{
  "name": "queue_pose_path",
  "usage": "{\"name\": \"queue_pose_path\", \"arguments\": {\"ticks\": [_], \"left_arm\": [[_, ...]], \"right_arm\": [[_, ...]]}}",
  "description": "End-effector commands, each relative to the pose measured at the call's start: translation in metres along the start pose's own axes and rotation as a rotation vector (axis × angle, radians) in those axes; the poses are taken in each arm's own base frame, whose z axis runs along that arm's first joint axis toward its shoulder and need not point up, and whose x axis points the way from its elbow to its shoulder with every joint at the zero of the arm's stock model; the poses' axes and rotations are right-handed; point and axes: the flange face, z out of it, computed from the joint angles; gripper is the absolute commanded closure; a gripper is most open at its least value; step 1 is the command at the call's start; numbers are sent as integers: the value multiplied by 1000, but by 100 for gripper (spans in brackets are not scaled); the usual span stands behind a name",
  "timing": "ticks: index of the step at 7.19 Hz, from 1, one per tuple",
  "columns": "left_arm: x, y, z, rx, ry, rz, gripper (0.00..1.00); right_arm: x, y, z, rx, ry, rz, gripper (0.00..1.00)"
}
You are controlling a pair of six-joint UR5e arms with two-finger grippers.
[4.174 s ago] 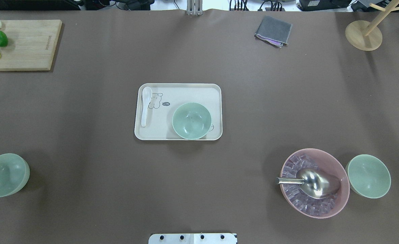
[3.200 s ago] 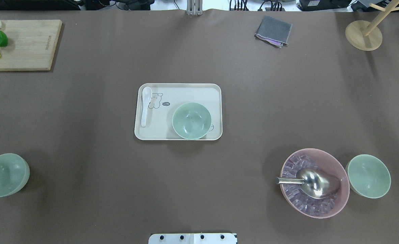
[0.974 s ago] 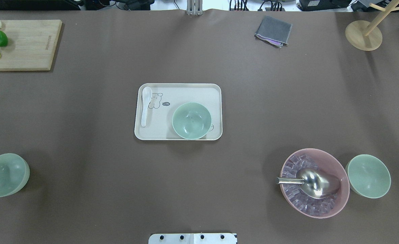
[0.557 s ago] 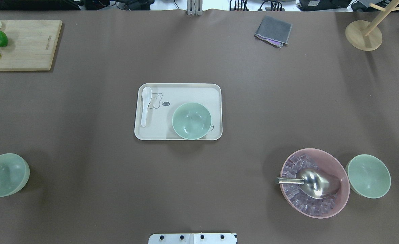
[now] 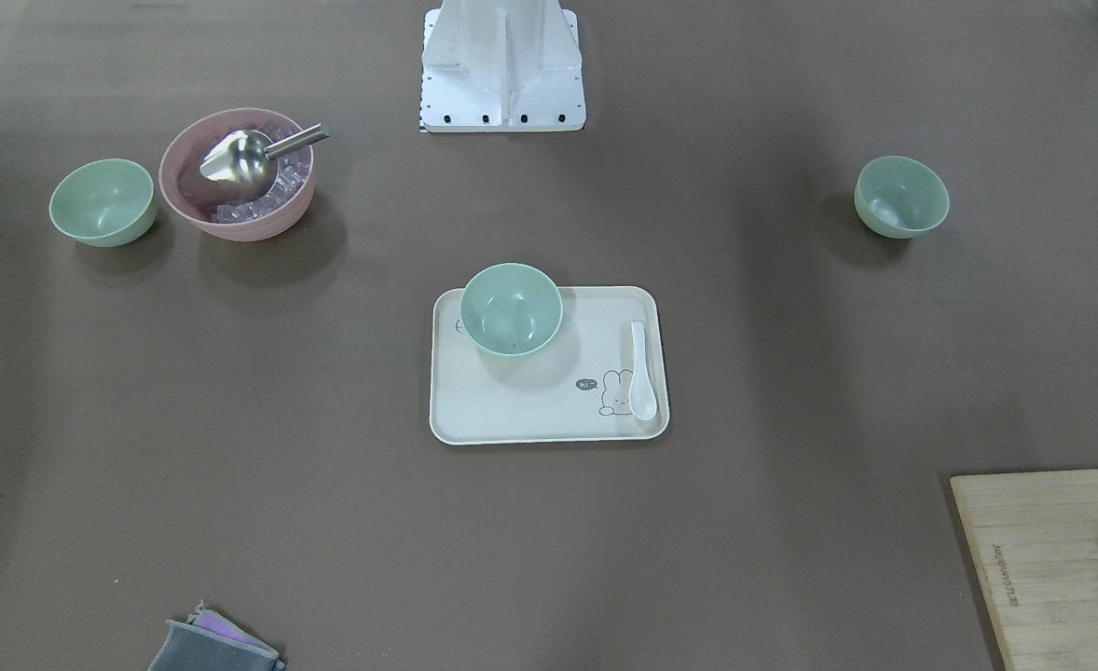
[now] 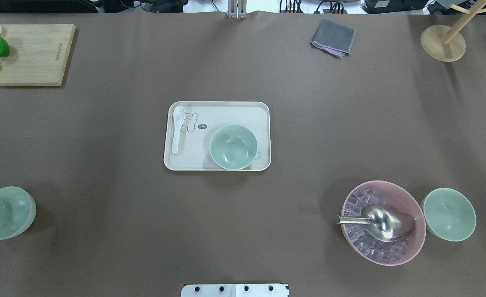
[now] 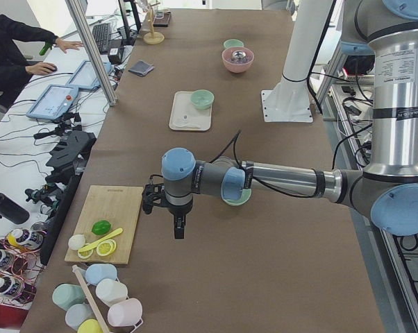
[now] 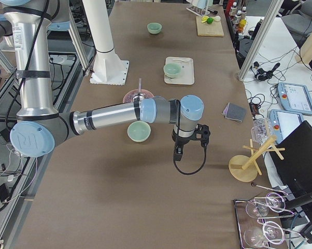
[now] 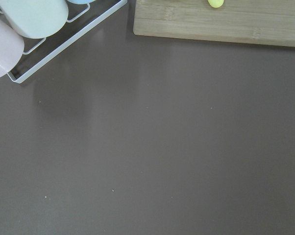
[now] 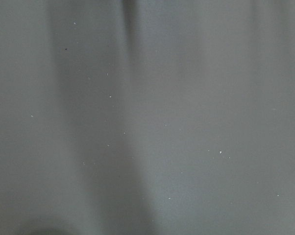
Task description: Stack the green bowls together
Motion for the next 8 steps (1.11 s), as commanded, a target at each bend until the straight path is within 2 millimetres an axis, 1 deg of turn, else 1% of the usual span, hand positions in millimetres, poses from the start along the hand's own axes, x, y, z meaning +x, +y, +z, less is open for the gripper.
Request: {"name": "queue_pose_path", "arguments": {"ticks": [1, 2, 3, 4, 5, 6, 7, 8], "left_arm": [[8, 15, -3, 58, 18, 71, 2], [18, 13, -4, 62, 13, 85, 2], [29, 8, -9, 81, 31, 94, 2], [66, -9, 9, 49, 53, 16, 2], [103, -4, 21, 28, 94, 0, 2], [129, 1, 33, 38, 130, -7, 2], [140, 13, 46, 28, 145, -4, 2], [132, 40, 61, 18, 157, 29, 2]], "right_arm": [[-2, 0, -1, 2, -2, 9, 0], [-2, 0, -1, 3, -2, 9, 0], [-3, 0, -2, 5, -4, 7, 0], [-4, 0, -3, 4, -12, 5, 0], [-5, 0, -1, 1, -22, 7, 0], [-6, 0, 0, -1, -22, 5, 0], [-8, -1, 0, -1, -22, -1, 0], [-10, -1, 1, -3, -21, -7, 0]]}}
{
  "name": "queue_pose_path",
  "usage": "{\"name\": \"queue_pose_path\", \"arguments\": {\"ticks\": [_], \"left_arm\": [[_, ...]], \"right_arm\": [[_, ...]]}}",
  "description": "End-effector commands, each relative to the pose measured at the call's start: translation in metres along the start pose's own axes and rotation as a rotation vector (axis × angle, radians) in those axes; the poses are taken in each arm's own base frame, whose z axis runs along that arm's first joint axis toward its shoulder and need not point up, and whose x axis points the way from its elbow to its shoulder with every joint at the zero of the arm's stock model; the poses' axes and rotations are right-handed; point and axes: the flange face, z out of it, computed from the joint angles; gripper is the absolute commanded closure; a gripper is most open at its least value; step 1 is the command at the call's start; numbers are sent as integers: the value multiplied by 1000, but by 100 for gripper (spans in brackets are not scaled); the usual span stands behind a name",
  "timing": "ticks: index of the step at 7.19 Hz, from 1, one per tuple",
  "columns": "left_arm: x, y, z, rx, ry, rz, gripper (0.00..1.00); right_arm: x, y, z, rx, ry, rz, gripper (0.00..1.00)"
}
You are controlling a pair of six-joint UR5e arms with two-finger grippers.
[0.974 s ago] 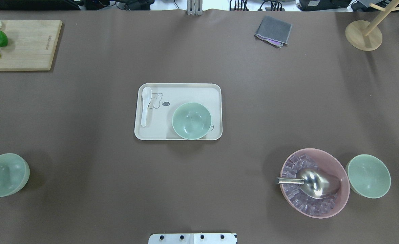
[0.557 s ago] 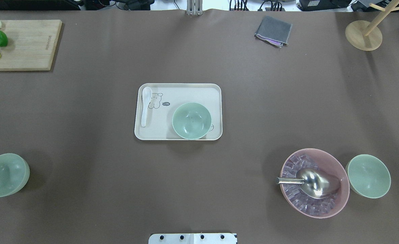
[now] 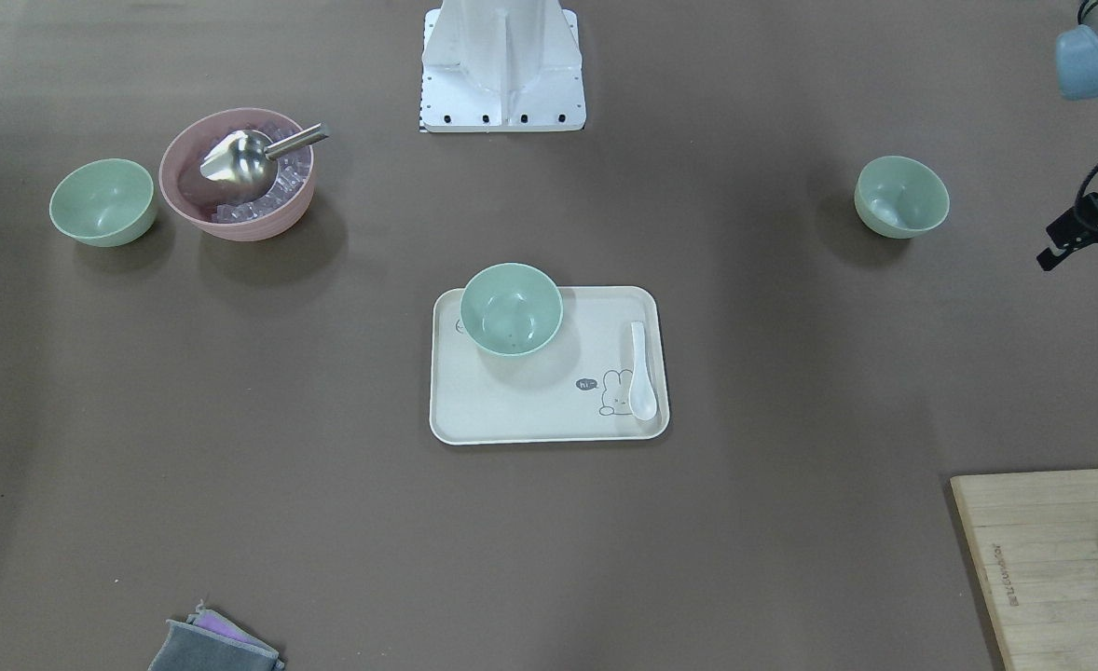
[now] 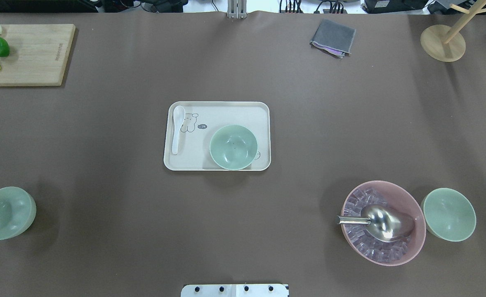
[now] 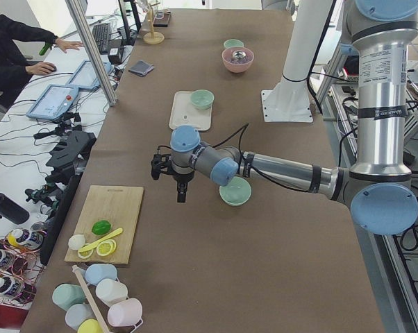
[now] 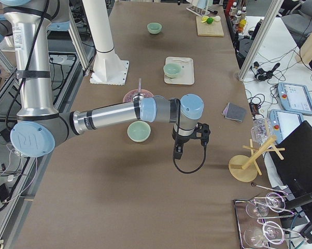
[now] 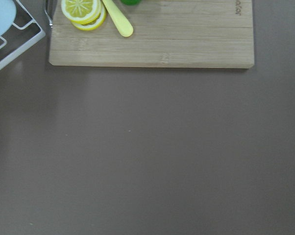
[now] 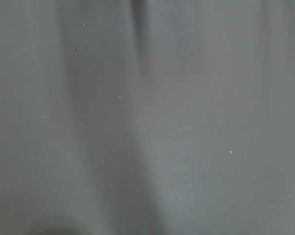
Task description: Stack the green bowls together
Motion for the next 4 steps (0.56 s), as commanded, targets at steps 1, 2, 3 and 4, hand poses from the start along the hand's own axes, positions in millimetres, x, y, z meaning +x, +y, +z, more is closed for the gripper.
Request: {"name": "queue_pose_path", "arguments": {"ticks": [1, 2, 3, 4], "left_arm": [[-22, 64, 24, -9, 40, 47, 2], [-25, 90, 35, -29, 55, 20, 3], [-20, 111, 49, -64, 54, 3, 3], [-18, 121, 56, -71, 46, -4, 3]], "right_arm": [[-6, 1, 2, -4, -6, -9, 0], [-8, 1, 2, -6, -20, -10, 0], [-9, 1, 3, -8, -26, -8, 0], [-12, 2, 1, -5, -29, -7, 0]]}}
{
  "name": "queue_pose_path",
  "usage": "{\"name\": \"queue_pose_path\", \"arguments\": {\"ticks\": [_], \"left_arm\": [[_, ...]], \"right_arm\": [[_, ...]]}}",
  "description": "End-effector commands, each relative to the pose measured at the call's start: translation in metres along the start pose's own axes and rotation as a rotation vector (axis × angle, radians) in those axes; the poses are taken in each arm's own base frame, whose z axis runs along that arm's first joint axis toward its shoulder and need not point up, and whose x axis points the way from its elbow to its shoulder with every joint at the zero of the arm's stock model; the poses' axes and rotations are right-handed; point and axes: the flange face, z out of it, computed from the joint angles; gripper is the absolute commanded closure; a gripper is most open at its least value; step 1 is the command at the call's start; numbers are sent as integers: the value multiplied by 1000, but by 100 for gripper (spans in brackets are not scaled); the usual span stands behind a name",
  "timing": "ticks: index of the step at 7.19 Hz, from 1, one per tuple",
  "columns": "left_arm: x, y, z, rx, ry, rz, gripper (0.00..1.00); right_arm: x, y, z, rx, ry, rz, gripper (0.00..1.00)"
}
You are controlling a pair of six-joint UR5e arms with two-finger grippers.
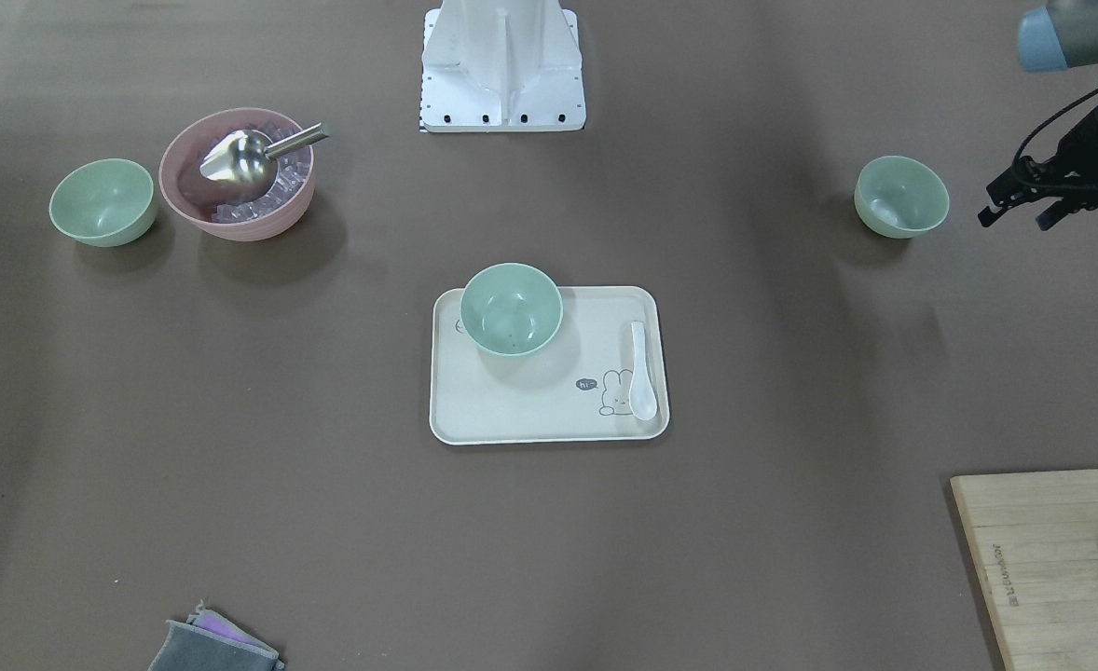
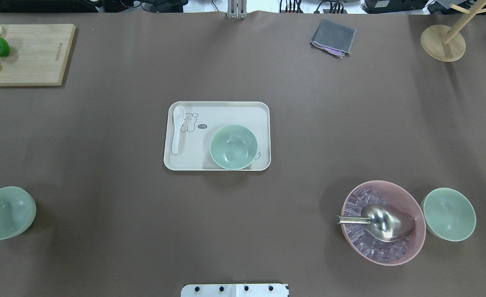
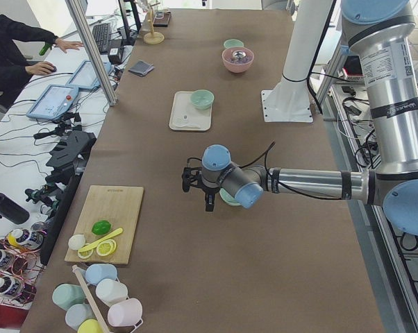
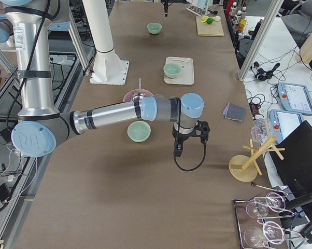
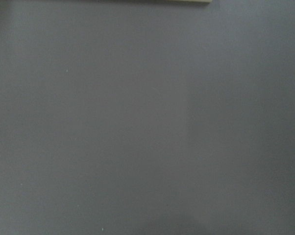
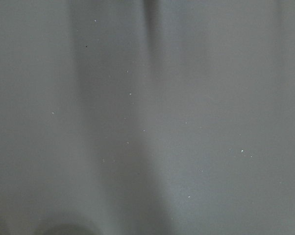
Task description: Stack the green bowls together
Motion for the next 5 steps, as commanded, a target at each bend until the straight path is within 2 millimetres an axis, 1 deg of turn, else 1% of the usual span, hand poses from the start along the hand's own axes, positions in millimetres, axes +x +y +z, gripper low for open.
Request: {"name": "queue_pose_path", "arguments": {"ticks": [1, 2, 3, 5], "left_arm": [[-2, 32, 22, -32, -34, -7, 4], [-4, 40, 25, -43, -37, 3, 5], [-3, 47, 30, -61, -38, 13, 7], [5, 54, 40, -92, -35, 37, 8]], "right_arm": [[-7, 1, -1, 1, -7, 8, 0], [-12, 1, 3, -7, -6, 23, 0], [-21, 3, 4, -9, -5, 17, 0], [-23, 3, 6, -12, -3, 13, 0]]}}
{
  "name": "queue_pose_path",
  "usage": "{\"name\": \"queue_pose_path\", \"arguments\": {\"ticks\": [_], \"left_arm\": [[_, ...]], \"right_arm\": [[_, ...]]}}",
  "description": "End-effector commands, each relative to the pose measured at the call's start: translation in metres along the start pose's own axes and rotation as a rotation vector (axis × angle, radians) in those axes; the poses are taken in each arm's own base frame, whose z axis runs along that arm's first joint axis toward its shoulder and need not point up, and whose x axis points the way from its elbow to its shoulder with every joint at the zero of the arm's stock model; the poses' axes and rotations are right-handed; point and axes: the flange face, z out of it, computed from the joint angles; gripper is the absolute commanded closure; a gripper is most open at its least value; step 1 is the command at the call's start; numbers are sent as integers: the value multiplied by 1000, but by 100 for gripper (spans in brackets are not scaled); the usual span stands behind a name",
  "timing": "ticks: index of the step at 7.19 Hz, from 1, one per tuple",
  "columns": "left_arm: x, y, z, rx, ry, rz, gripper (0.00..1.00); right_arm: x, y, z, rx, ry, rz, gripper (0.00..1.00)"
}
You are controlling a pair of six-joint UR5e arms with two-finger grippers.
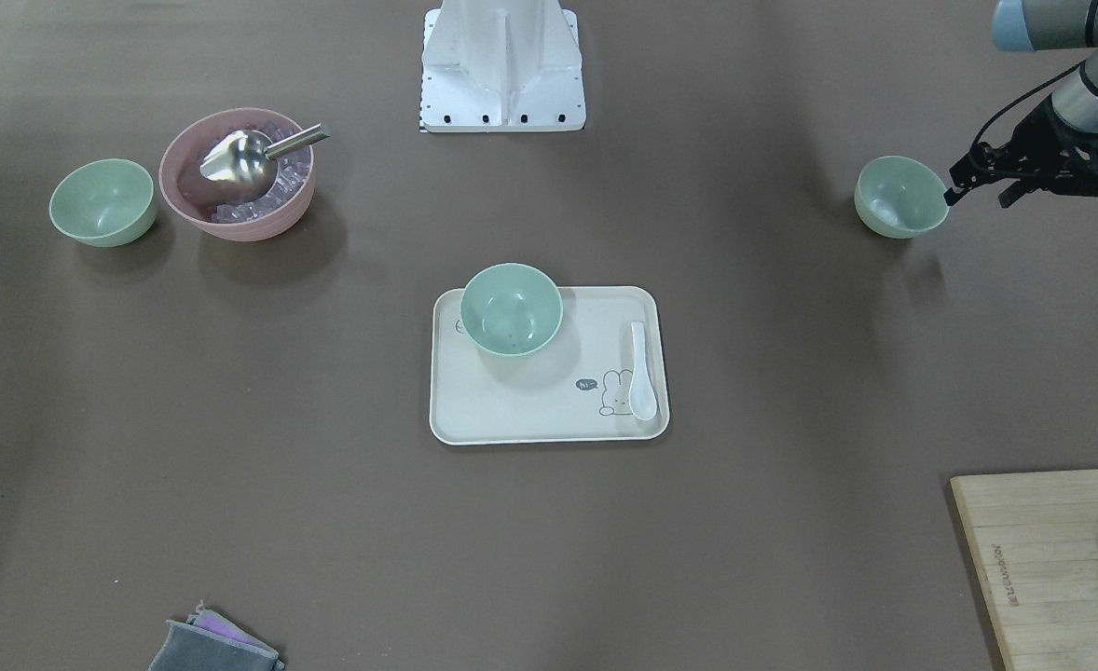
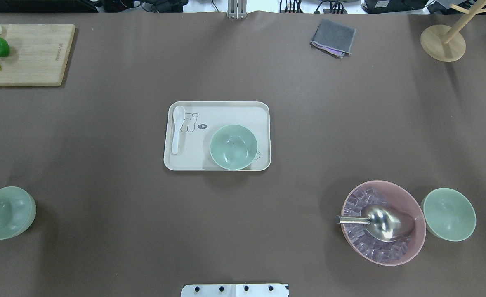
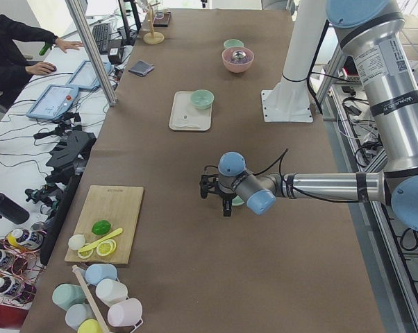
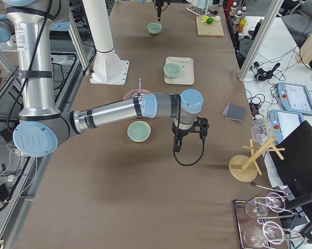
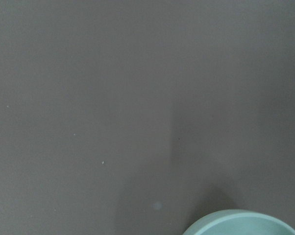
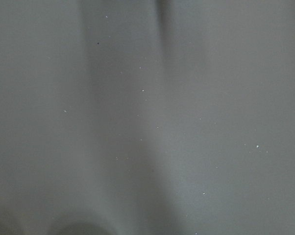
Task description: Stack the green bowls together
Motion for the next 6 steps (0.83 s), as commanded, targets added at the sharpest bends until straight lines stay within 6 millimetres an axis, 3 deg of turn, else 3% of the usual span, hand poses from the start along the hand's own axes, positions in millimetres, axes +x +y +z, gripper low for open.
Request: {"name": "queue_pose_path", "arguments": {"ticks": [1, 3, 4, 6], "left_arm": [[7, 7, 9, -29, 2, 23, 17], [11, 12, 15, -49, 1, 35, 44], [13, 14, 18, -58, 1, 45, 49], [15, 16, 22, -70, 1, 56, 49]], "right_arm": [[-3, 0, 1, -2, 2, -3, 0], [-3, 0, 2, -5, 0, -3, 0], [-3, 0, 3, -7, 2, -3, 0], [-4, 0, 4, -8, 2, -4, 0]]}}
